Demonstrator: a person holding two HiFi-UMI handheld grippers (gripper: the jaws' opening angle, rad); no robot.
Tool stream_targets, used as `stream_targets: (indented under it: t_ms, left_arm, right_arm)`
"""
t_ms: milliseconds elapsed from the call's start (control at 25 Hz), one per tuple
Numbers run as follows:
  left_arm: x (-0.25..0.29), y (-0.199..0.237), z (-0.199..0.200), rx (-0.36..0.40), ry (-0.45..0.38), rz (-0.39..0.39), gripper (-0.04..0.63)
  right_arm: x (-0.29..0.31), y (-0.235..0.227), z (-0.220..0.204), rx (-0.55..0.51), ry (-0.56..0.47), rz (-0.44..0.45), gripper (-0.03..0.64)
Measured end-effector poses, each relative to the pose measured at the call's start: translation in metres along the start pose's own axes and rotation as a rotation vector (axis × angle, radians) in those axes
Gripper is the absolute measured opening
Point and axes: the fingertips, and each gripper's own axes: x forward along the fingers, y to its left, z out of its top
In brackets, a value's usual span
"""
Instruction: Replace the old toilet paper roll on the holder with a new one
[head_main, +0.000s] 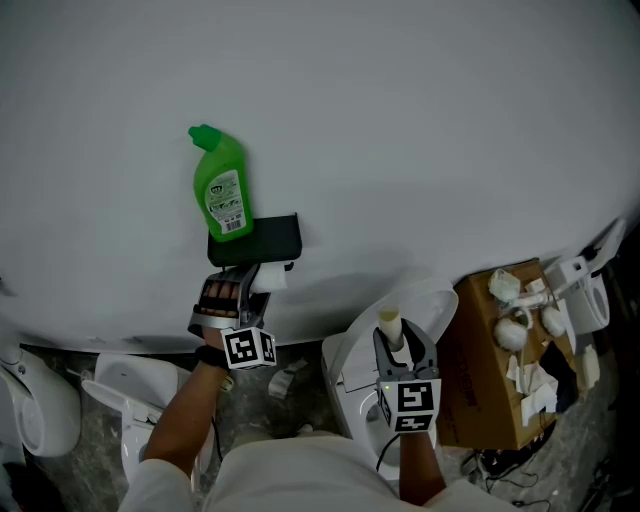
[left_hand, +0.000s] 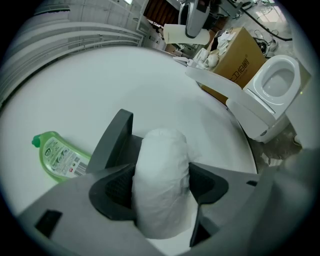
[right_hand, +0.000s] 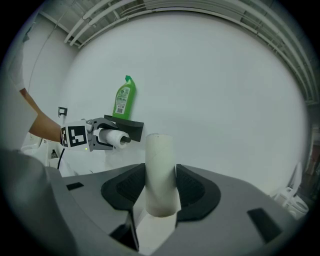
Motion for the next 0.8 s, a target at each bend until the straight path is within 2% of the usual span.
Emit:
stream_targets:
  t_ms: [160,360,560,680,800]
  left_arm:
    - [-0.004,0.003,-0.011,-0.022,0.011,-0.009,0.310]
    - [-0.008,0.003,-0.014,-0.039,-0.016,-0.042,0.311]
    - [-0.028,0.000,-0.001,-0.198,-0.069,-0.208,0.371]
    - [-0.049,0.007,0.002,-0.287,-0.108,-0.224,0.387]
    - [-0.063,0.016,-0.003,-0.328,-0.137,-0.210,0.387]
  right_arm:
    - [-0.005,0.008,0.002,-0.005,0.007,-0.006,0.189]
    - [-0.013,0.020,0.006,-0.005,0.013,-0.020,0.189]
    - [-0.028,0.030,0.008,-0.003,0.025,-0.039,0.190]
    - [-0.032,0.036,0.007,-0.005,0.042,-0.048,0.190]
    - [-0.033,0.050,0.011,-0.012,0.053,-0.037,0.190]
